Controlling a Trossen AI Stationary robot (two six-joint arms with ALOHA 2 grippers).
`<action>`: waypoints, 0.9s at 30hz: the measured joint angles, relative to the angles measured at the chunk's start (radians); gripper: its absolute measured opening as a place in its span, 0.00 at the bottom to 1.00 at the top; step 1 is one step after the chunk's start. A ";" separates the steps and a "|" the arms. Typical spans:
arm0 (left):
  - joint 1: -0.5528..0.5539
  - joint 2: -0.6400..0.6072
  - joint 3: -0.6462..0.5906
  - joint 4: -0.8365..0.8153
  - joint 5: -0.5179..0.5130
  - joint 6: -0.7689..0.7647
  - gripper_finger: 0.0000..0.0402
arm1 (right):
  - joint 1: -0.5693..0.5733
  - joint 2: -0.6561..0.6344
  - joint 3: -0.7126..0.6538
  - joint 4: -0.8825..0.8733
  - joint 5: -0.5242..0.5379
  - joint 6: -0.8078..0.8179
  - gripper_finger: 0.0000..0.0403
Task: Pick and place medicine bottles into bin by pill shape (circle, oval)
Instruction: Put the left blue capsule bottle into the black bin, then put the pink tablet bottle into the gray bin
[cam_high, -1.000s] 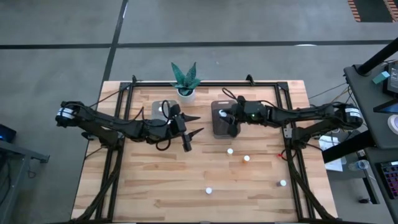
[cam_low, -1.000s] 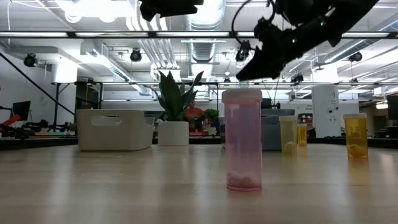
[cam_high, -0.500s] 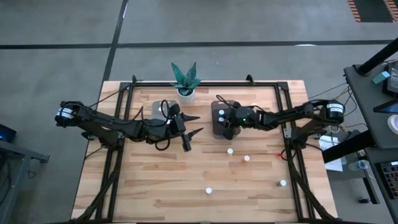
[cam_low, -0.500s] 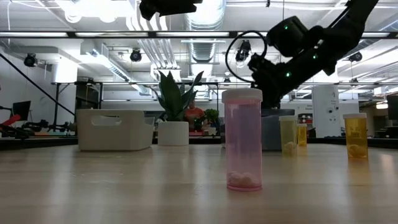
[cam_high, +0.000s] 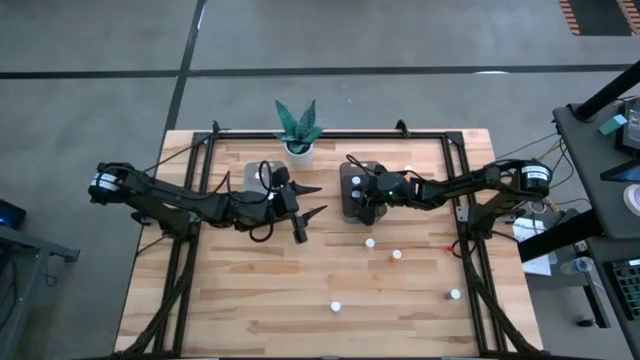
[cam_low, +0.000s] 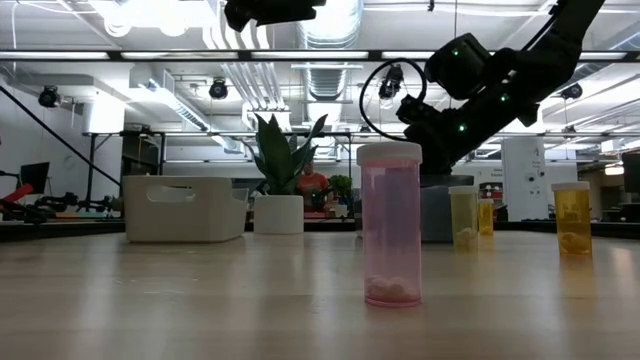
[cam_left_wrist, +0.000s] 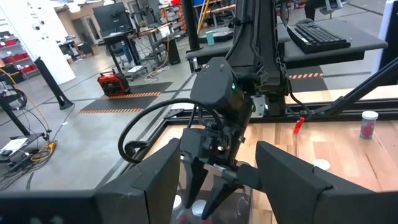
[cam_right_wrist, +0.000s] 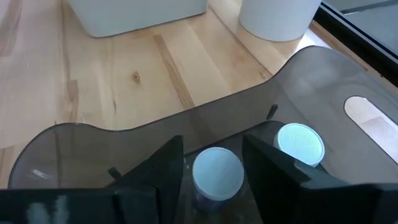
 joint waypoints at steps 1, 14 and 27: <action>0.000 0.000 0.000 0.000 0.000 0.000 0.48 | 0.000 -0.001 0.000 0.000 0.000 0.000 0.41; -0.006 0.000 0.000 0.001 0.000 -0.002 0.48 | 0.003 -0.152 0.000 -0.071 0.000 0.001 0.48; -0.095 0.050 0.087 -0.191 0.001 -0.251 0.48 | 0.115 -0.505 0.000 -0.201 -0.002 -0.105 0.48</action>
